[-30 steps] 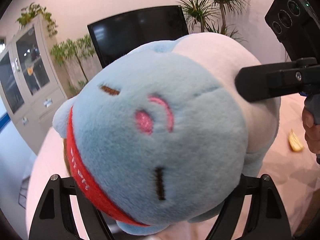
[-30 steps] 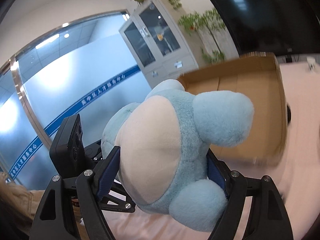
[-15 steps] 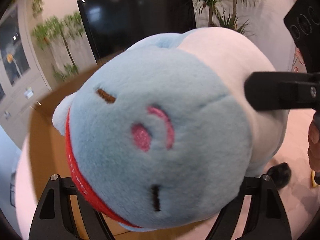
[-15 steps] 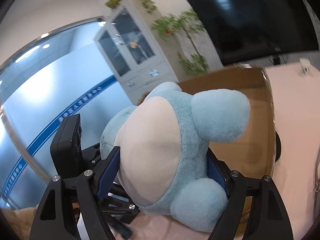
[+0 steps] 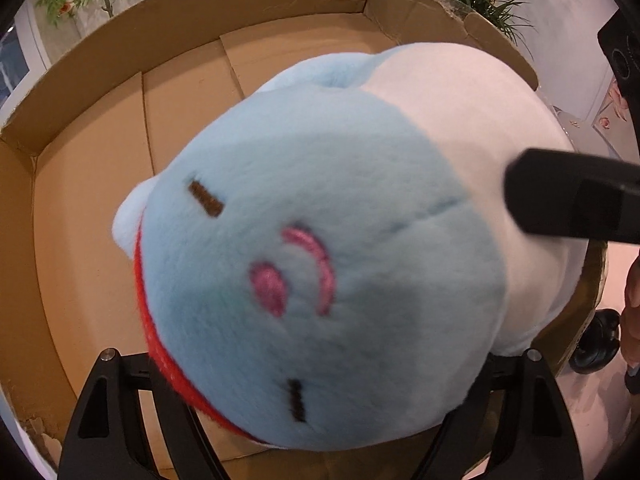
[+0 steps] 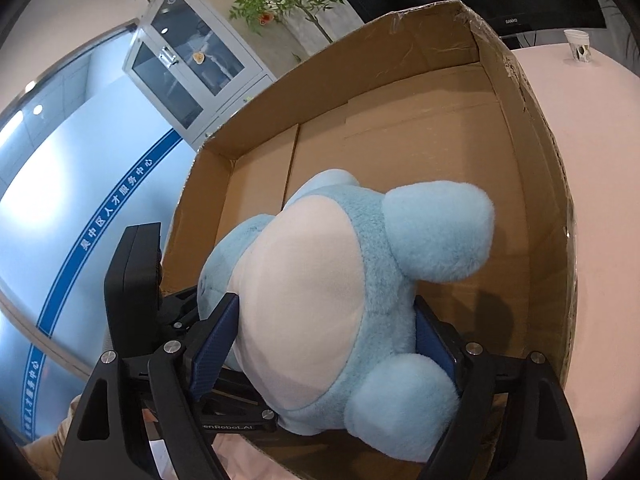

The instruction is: Organize objects

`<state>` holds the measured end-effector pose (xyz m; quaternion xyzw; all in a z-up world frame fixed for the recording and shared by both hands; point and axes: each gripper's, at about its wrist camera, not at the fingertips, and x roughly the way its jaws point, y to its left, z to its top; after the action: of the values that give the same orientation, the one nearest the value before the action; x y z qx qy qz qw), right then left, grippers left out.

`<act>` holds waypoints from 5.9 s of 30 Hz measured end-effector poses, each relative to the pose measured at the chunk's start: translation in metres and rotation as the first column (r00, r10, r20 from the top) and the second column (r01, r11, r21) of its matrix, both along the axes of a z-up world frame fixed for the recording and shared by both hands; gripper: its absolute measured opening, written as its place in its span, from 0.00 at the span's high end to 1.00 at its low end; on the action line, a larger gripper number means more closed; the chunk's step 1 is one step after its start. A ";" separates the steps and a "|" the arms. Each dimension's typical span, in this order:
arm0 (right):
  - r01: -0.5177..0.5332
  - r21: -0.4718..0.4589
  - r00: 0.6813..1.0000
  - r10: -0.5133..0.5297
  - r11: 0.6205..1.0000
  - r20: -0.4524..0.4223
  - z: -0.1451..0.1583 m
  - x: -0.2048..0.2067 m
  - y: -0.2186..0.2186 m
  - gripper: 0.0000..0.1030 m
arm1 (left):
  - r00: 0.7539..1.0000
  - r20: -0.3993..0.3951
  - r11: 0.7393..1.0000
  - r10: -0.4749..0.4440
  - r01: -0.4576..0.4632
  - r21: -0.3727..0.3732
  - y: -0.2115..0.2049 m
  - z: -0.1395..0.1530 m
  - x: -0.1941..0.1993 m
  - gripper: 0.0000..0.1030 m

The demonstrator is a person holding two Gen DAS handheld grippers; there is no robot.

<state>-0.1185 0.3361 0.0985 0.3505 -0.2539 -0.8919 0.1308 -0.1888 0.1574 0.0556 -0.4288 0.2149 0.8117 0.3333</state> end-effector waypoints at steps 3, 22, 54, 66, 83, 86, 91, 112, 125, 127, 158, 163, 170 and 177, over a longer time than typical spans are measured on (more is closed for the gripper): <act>0.033 -0.003 0.999 -0.033 0.999 -0.001 0.007 0.005 0.004 0.18 | 0.998 -0.051 1.000 0.024 -0.024 0.000 -0.008 0.009 0.009 0.15; -0.075 -0.195 0.993 0.056 0.978 -0.103 0.034 0.065 -0.034 0.03 | 0.994 -0.089 0.998 0.055 -0.055 0.006 -0.007 0.017 0.034 0.12; -0.031 -0.485 0.998 0.052 0.874 0.029 -0.031 0.004 -0.082 0.04 | 0.980 0.172 0.948 0.104 -0.150 0.279 -0.067 0.007 0.014 0.15; 0.036 -0.410 0.999 -0.032 0.912 0.018 -0.017 0.012 -0.071 0.04 | 0.974 -0.068 0.911 0.214 -0.174 0.373 -0.169 0.066 0.061 0.05; -0.348 0.102 0.937 0.344 0.932 0.056 -0.037 0.112 -0.192 0.03 | 0.952 -0.123 0.953 0.281 -0.261 0.153 -0.286 -0.009 0.137 0.01; -0.386 0.117 0.921 0.376 0.915 0.096 -0.054 0.113 -0.206 0.12 | 0.936 -0.111 0.935 0.333 -0.313 0.164 -0.305 -0.017 0.135 0.01; -0.376 0.165 0.924 0.355 0.912 0.141 -0.068 0.105 -0.218 0.32 | 0.932 -0.043 0.905 0.359 -0.336 0.262 -0.322 -0.015 0.121 0.02; -0.350 0.283 0.934 0.312 0.893 0.172 -0.090 0.116 -0.206 0.73 | 0.984 0.027 0.960 0.174 -0.176 0.216 -0.262 -0.015 0.121 0.55; -0.283 0.423 0.959 0.247 0.860 0.140 -0.084 0.177 -0.182 0.74 | 1.000 0.019 0.985 0.016 -0.019 0.171 -0.205 -0.019 0.172 0.55; -0.265 0.429 0.964 0.229 0.864 0.135 -0.082 0.188 -0.174 0.74 | 1.000 0.008 0.986 -0.007 0.006 0.168 -0.191 -0.017 0.179 0.54; -0.300 0.371 0.953 0.291 0.879 0.083 -0.088 0.200 -0.152 0.82 | 0.998 -0.033 0.986 -0.050 0.055 0.156 -0.180 -0.030 0.220 0.80; -0.276 0.362 0.961 0.266 0.890 0.079 -0.084 0.207 -0.148 0.85 | 1.000 -0.022 0.982 -0.021 0.025 0.188 -0.178 -0.030 0.213 0.80; -0.255 0.322 0.967 0.237 0.912 0.095 -0.088 0.222 -0.143 0.88 | 0.999 -0.003 0.980 -0.035 0.035 0.197 -0.169 -0.038 0.209 0.80; -0.217 0.297 0.975 0.191 0.930 0.112 -0.094 0.219 -0.132 0.93 | 1.000 0.013 0.978 -0.004 0.001 0.207 -0.162 -0.039 0.202 0.78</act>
<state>0.1009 0.2041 0.0045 0.4271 -0.0792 -0.8871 0.1562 0.0132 -0.0046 0.0171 -0.3971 0.1275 0.8263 0.3785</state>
